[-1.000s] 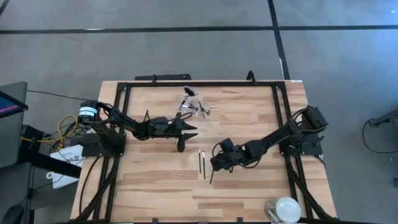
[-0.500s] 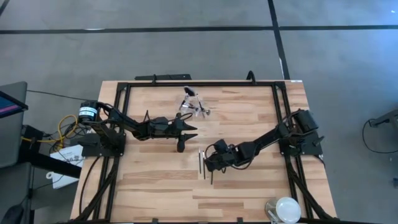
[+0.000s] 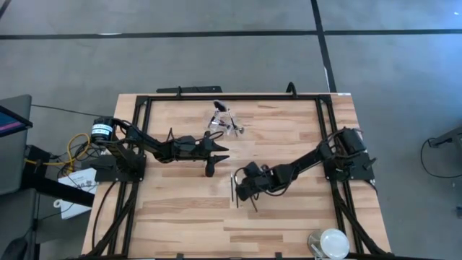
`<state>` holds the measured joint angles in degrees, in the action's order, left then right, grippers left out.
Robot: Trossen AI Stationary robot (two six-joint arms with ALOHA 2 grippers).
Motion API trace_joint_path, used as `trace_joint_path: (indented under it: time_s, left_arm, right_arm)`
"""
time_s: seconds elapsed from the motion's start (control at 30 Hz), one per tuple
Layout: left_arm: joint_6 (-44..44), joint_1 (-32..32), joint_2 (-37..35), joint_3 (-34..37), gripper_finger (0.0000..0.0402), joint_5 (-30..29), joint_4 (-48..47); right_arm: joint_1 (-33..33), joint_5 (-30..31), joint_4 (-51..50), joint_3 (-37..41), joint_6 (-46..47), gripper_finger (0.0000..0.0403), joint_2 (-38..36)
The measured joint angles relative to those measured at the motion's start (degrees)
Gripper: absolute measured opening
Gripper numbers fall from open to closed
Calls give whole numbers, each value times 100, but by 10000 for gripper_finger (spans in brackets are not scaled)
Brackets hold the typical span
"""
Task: Sort items
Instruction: Put the right eyeshadow brush into the transparent organizer
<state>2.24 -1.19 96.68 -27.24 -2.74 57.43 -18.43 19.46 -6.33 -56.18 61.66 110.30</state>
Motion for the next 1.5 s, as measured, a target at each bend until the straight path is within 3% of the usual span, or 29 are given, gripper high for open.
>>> trace_joint_path:
  time_s: [0.13, 0.23, 0.33, 0.5, 0.6, 0.7, 0.83, 1.07, 1.2, 1.5]
  left_arm:
    - [0, 0, 0, 0, 136, 0, 0]
    - [1, 0, 0, 2, 136, 1, 0]
    - [7, 0, 0, 2, 136, 0, 0]
    - [19, 48, 0, 2, 136, 0, 0]
    - [17, 98, 0, 2, 136, 2, 0]
    - [-24, 116, 0, 2, 136, 0, 2]
    - [-31, 107, 0, 2, 136, -2, 6]
    - [-33, 109, 0, 2, 136, -2, 61]
    - [-30, 109, 0, 2, 136, 0, 85]
    - [-26, 109, 0, 2, 136, 0, 97]
  right_arm:
    - [114, -30, -275, -137, -669, 2, -323]
    - [214, 460, -524, -271, -1227, 1, -858]
    - [326, 1446, -927, -283, -1888, 1, -1438]
    - [411, 3912, -597, -296, -3869, 1, -2365]
    - [655, 4343, 162, -292, -5119, 0, -2625]
    - [1098, 3766, 1262, -165, -6275, 0, -2704]
    - [1823, 2377, 2658, -14, -7587, 0, -2487]
    - [2935, -85, 4904, -33, -8120, 0, -1475]
    - [3291, -327, 5542, -158, -8112, 0, -810]
    - [3500, -457, 5404, -519, -7312, 0, 244]
